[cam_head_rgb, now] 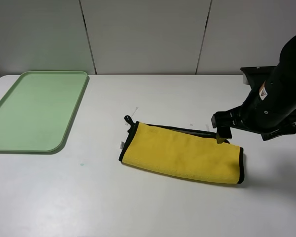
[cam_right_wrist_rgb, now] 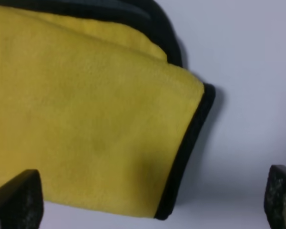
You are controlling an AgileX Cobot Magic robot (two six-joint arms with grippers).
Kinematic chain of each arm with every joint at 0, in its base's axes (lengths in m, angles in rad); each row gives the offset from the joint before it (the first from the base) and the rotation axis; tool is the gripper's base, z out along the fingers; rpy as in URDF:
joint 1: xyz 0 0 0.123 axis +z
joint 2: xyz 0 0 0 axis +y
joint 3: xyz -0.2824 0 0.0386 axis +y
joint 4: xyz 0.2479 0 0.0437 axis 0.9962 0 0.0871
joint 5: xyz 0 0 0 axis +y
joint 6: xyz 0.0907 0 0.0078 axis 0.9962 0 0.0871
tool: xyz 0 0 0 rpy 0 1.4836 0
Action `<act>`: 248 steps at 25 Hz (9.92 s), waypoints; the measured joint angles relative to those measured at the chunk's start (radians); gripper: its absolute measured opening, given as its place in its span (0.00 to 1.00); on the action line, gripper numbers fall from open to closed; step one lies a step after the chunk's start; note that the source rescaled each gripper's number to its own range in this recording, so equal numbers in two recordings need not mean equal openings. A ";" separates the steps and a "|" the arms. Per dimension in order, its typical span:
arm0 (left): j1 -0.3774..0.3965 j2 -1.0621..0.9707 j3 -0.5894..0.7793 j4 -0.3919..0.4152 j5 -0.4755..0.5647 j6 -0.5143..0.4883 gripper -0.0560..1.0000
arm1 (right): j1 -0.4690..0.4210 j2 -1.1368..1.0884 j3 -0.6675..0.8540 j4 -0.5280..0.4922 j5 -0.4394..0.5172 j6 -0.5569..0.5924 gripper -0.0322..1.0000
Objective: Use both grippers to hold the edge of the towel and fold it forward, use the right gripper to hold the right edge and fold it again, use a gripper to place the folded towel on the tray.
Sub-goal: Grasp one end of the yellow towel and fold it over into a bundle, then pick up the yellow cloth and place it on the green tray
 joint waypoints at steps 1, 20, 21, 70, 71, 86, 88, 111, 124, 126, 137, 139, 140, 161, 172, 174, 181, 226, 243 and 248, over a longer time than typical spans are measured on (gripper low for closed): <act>0.000 0.000 0.000 0.000 -0.001 0.000 1.00 | 0.000 0.019 0.000 -0.001 -0.008 0.000 1.00; 0.000 0.000 0.000 0.000 -0.002 0.000 1.00 | 0.000 0.323 -0.001 -0.024 -0.133 0.000 1.00; 0.000 0.000 0.000 0.000 -0.002 0.000 1.00 | 0.000 0.340 -0.002 -0.025 -0.146 -0.002 1.00; 0.000 0.000 0.000 0.002 -0.003 0.000 1.00 | 0.000 0.398 -0.465 -0.508 0.110 -0.140 0.12; 0.000 0.000 0.000 0.002 -0.003 0.000 1.00 | 0.000 0.398 -0.467 -0.539 0.119 -0.140 0.12; 0.000 0.000 0.000 0.002 -0.003 0.000 1.00 | 0.000 0.398 -0.470 -0.483 0.150 -0.155 0.12; 0.000 0.000 0.000 0.002 -0.003 0.000 1.00 | 0.000 0.398 -0.470 -0.452 0.138 -0.155 0.12; 0.000 0.000 0.000 0.002 -0.003 -0.002 1.00 | 0.101 0.398 -0.470 -0.232 0.005 -0.175 0.12; 0.000 0.000 0.000 0.002 -0.003 -0.002 1.00 | 0.101 0.398 -0.470 -0.195 -0.102 -0.174 0.99; 0.000 0.000 0.000 0.003 -0.003 -0.002 1.00 | 0.101 0.398 -0.470 -0.195 -0.113 -0.174 0.99; 0.000 0.000 0.000 0.003 -0.003 -0.002 1.00 | 0.101 0.398 -0.475 -0.196 -0.088 -0.316 1.00; 0.000 0.000 0.000 0.003 -0.003 -0.002 1.00 | 0.101 0.398 -0.477 -0.191 -0.007 -0.324 1.00; 0.000 0.000 0.000 0.003 -0.003 -0.002 1.00 | 0.101 0.394 -0.477 -0.183 0.032 -0.326 1.00; 0.000 0.000 0.000 0.003 -0.003 -0.002 1.00 | 0.101 -0.117 -0.464 0.094 0.444 -0.402 1.00; 0.000 0.000 0.000 0.003 -0.003 -0.002 1.00 | 0.101 -0.523 -0.211 0.110 0.462 -0.416 1.00; 0.000 0.000 0.000 0.003 -0.003 -0.002 1.00 | 0.101 -0.598 -0.156 0.110 0.462 -0.416 1.00; 0.000 0.000 0.000 0.003 -0.003 -0.002 1.00 | 0.105 -0.893 0.021 0.127 0.466 -0.388 1.00; 0.000 0.000 0.000 0.003 -0.003 -0.002 1.00 | -0.383 -1.503 0.297 0.118 0.279 -0.445 1.00; 0.000 0.000 0.000 0.003 -0.003 -0.002 1.00 | -0.383 -1.503 0.297 0.118 0.279 -0.445 1.00; 0.000 0.000 0.000 0.014 -0.003 -0.002 1.00 | -0.383 -1.503 0.297 0.118 0.278 -0.445 1.00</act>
